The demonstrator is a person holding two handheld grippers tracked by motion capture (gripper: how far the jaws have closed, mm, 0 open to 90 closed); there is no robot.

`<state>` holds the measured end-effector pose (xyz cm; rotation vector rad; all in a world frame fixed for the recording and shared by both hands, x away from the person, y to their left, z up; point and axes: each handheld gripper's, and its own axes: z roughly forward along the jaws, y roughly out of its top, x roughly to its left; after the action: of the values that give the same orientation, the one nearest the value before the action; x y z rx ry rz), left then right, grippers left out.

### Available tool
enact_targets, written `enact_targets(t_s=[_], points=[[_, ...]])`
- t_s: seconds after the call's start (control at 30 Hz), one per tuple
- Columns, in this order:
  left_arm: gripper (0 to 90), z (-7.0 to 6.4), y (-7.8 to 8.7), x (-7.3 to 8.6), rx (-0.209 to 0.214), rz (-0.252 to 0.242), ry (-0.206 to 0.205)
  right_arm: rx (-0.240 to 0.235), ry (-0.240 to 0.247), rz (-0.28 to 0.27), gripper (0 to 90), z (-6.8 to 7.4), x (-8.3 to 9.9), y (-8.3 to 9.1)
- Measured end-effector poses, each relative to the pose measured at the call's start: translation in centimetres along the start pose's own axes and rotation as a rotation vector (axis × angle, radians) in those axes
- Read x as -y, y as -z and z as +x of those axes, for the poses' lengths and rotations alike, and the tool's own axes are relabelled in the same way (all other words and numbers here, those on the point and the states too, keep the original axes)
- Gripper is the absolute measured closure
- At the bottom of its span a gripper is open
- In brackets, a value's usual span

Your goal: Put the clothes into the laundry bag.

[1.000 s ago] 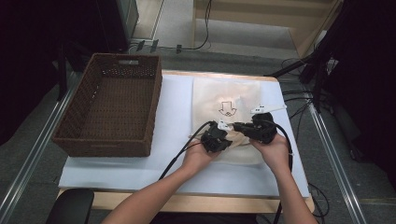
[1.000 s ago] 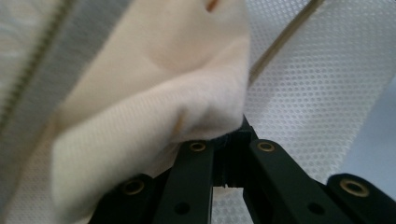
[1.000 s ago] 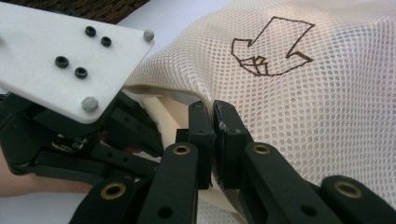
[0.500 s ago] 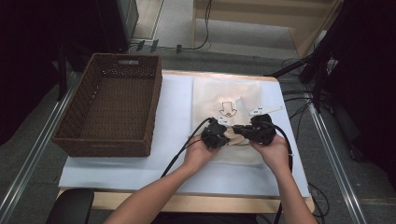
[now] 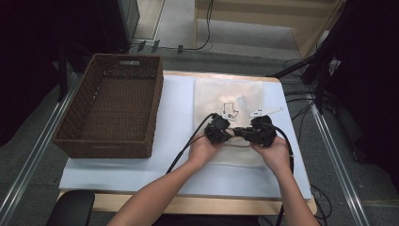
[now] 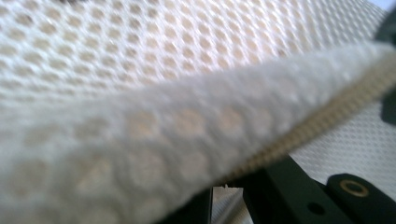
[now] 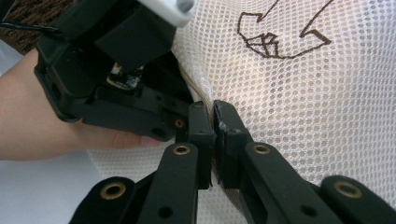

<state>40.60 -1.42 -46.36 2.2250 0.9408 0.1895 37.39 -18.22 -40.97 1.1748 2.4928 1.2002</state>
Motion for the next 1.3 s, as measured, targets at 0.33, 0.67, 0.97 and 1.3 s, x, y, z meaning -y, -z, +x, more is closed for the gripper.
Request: enact_targets(t_s=[0.33,0.67,0.97,1.3], points=[[90.0,0.6,-0.6,-0.6,-0.015,-0.017,0.023,-0.007,-0.006,0.001,87.9,-0.2,0.0,-0.6],[78.9,0.0,1.5,0.0,0.057,-0.02,-0.019,-0.007,-0.012,-0.005,87.9,-0.4,0.0,-0.5],[79.7,0.0,4.6,0.7,0.09,-0.039,-0.066,-0.004,-0.013,-0.009,87.9,-0.4,0.0,-0.3],[90.0,0.2,1.9,1.8,0.047,0.021,-0.024,-0.003,-0.017,-0.007,87.9,-0.4,0.0,-0.3]])
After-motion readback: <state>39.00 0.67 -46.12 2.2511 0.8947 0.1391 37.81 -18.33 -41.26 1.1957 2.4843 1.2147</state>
